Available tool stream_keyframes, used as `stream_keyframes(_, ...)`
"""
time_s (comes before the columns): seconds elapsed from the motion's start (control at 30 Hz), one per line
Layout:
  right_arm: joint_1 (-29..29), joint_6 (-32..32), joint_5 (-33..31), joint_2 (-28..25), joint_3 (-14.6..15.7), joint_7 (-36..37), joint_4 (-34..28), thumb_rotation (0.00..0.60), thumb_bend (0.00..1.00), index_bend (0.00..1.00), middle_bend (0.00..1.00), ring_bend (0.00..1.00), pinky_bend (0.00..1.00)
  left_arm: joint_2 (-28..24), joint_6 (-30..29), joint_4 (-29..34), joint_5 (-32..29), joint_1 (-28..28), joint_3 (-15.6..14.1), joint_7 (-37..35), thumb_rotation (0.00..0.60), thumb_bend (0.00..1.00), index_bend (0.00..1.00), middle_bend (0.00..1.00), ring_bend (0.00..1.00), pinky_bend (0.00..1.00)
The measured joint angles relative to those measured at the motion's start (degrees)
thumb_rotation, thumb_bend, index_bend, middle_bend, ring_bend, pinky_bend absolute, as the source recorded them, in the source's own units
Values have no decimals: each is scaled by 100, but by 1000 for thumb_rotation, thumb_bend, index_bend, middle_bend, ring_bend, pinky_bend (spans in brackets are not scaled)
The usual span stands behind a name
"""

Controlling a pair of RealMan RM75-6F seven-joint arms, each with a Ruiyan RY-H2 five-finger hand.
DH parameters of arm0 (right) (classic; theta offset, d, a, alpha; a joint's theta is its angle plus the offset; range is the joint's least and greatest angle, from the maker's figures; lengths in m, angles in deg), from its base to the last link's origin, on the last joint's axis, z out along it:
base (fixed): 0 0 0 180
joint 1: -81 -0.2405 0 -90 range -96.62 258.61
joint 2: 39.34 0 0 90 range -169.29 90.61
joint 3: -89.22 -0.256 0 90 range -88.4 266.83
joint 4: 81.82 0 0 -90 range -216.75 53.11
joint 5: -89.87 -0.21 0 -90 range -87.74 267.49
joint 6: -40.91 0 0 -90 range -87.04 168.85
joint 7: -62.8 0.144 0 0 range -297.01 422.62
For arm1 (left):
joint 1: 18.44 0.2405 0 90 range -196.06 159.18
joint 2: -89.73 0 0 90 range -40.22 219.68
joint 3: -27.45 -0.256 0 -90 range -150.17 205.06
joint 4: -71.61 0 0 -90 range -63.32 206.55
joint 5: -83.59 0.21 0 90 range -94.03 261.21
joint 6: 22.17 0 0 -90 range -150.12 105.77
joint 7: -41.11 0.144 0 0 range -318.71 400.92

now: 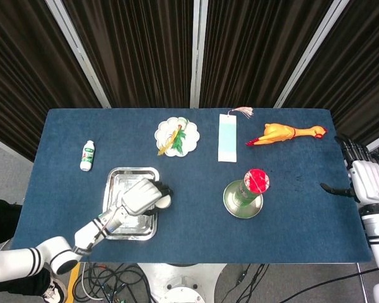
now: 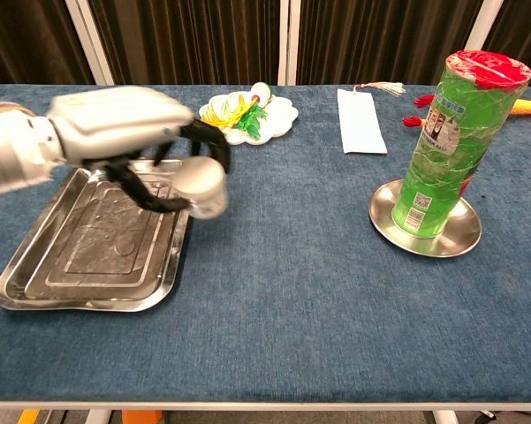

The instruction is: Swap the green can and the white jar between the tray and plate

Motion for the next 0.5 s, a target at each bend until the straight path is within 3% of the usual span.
stream_keyframes(0.4,1,16,3,30,0,-148,-74,600,46,0,0,0,18,-56,52,-819,-473,361,-208,-150,600,319,395,385,355,562)
stream_keyframes(0.5,16,9,-2,23,2,-167,-98,600,46,0,0,0,18,16,83,-990,-537,430,-256,-151,600,298,243,300,257,508)
